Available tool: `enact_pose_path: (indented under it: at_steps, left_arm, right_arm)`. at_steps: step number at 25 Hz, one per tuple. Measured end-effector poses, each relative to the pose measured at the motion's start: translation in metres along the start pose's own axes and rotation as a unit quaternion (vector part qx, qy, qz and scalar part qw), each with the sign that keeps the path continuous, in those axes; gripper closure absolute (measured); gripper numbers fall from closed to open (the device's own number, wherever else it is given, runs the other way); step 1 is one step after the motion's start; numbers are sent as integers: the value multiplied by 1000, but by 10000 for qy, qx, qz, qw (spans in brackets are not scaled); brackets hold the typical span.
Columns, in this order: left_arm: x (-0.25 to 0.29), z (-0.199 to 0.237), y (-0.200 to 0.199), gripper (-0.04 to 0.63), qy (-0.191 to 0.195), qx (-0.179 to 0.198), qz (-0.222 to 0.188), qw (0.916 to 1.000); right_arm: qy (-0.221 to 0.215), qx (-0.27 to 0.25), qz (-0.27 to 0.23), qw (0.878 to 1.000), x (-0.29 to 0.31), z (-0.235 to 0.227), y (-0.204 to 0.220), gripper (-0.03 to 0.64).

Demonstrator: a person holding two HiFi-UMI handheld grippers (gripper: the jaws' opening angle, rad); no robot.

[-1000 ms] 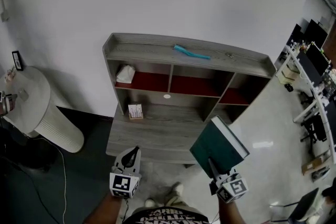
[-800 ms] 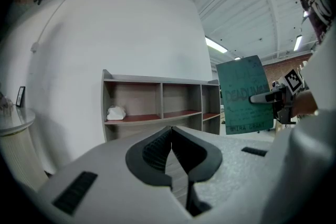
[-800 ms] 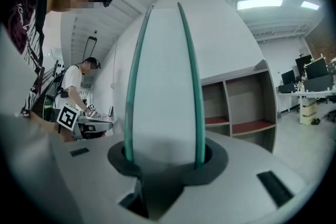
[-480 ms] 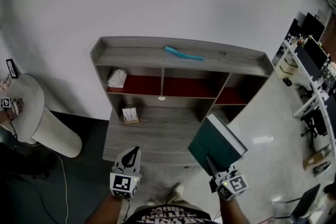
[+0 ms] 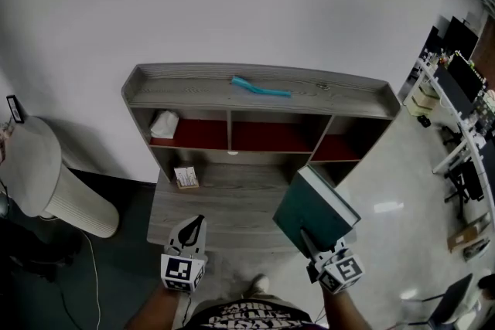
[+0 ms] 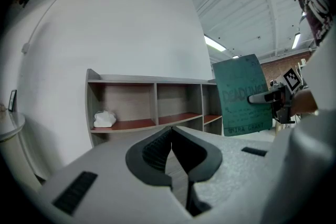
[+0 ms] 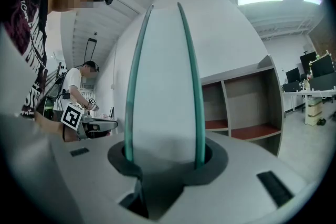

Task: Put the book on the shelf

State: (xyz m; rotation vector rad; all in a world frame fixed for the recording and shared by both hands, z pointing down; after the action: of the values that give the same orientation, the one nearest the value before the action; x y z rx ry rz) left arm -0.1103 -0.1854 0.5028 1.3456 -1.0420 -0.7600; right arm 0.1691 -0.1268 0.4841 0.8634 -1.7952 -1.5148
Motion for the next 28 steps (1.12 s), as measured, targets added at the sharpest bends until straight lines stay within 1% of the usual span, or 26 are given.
enact_pose_path:
  at_steps: [7, 11, 23, 28]
  left_arm:
    - [24, -12, -7, 588, -148, 7, -46, 9999]
    - [38, -17, -10, 588, -303, 8, -20, 9995]
    - [71, -46, -28, 588, -604, 52, -58, 9981]
    - [73, -58, -32, 588, -675, 47, -92, 9977]
  right_arm:
    - [-132, 40, 101, 9999, 7, -27, 7, 454]
    - [-193, 121, 25, 9997, 15, -50, 1, 454]
    - [-628, 144, -146, 9978, 27, -97, -12, 454]
    - [-623, 153, 12, 9979, 17, -113, -4, 454]
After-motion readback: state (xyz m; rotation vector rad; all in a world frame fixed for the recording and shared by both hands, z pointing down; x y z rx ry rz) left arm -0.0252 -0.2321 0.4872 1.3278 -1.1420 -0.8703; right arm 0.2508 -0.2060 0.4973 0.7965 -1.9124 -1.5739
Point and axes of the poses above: the fingertips, and each gripper's own axes: x forward along the fingers, z to its left, y out of its underside, the point moved 2 cm from there along -x, backward along the fingers, and after that the axes turned 9 degrees about -y, right-handed, at the moved point
